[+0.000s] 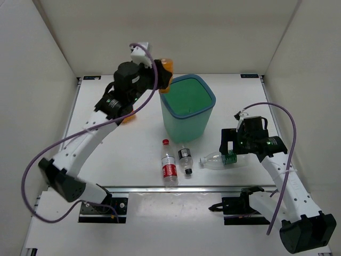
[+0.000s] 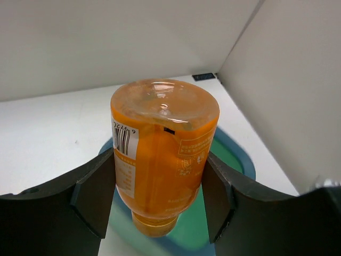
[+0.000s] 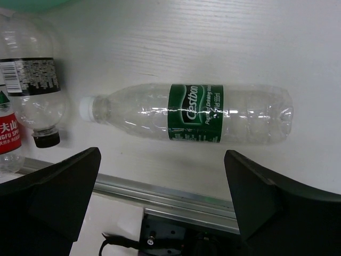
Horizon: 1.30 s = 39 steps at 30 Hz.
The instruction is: Put the plastic bottles in the bin
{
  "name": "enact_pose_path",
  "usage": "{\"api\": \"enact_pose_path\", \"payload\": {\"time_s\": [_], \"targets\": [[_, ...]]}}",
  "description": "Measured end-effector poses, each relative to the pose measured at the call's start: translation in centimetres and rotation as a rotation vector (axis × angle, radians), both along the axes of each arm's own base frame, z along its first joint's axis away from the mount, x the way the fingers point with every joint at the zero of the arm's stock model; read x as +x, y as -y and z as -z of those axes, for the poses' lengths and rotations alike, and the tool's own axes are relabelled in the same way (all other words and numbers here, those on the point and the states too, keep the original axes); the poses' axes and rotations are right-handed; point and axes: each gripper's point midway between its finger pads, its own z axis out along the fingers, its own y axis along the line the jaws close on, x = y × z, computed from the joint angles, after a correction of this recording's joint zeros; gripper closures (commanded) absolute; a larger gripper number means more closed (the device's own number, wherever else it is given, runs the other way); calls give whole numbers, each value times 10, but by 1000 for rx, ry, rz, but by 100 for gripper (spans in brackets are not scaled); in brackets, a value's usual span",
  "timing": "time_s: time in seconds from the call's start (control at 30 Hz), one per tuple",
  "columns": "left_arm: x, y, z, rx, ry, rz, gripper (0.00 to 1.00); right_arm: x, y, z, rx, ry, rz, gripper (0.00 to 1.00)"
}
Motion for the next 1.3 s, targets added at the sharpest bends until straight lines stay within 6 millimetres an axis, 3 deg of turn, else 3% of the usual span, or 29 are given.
{"api": "enact_pose_path", "payload": {"time_s": [0.1, 0.23, 0.27, 0.3, 0.4, 0.47, 0.6, 0.8, 0.93, 1.03, 1.13, 1.3], "targets": [[32, 39, 3, -6, 21, 30, 53, -3, 6, 4, -15, -28, 39, 1], [58, 89, 41, 43, -37, 85, 48, -7, 25, 4, 5, -55, 183, 1], [63, 99, 50, 52, -47, 95, 40, -8, 28, 3, 13, -55, 213, 1], [67, 106, 58, 70, -63, 101, 26, -9, 32, 2, 21, -55, 250, 0], [71, 118, 76, 121, -85, 118, 2, -15, 39, 4, 37, -80, 350, 1], [68, 117, 79, 144, -88, 118, 2, -19, 40, 10, 54, -110, 404, 1], [56, 115, 63, 159, -55, 127, 1, -26, 38, 27, 104, -163, 498, 1], [13, 76, 35, 163, -6, 127, 2, -19, 30, 36, 208, -142, 590, 1], [-22, 29, 41, 172, -15, 83, 2, -9, 28, 41, 271, -144, 640, 1], [-43, -16, 67, 169, -67, 25, 1, -4, 28, 43, 282, -152, 669, 1], [-56, -59, 112, 187, -175, -57, 1, -3, 30, 47, 270, -166, 699, 1], [-83, -96, 196, 236, -408, -129, 1, -5, 40, 64, 252, -203, 773, 1]]}}
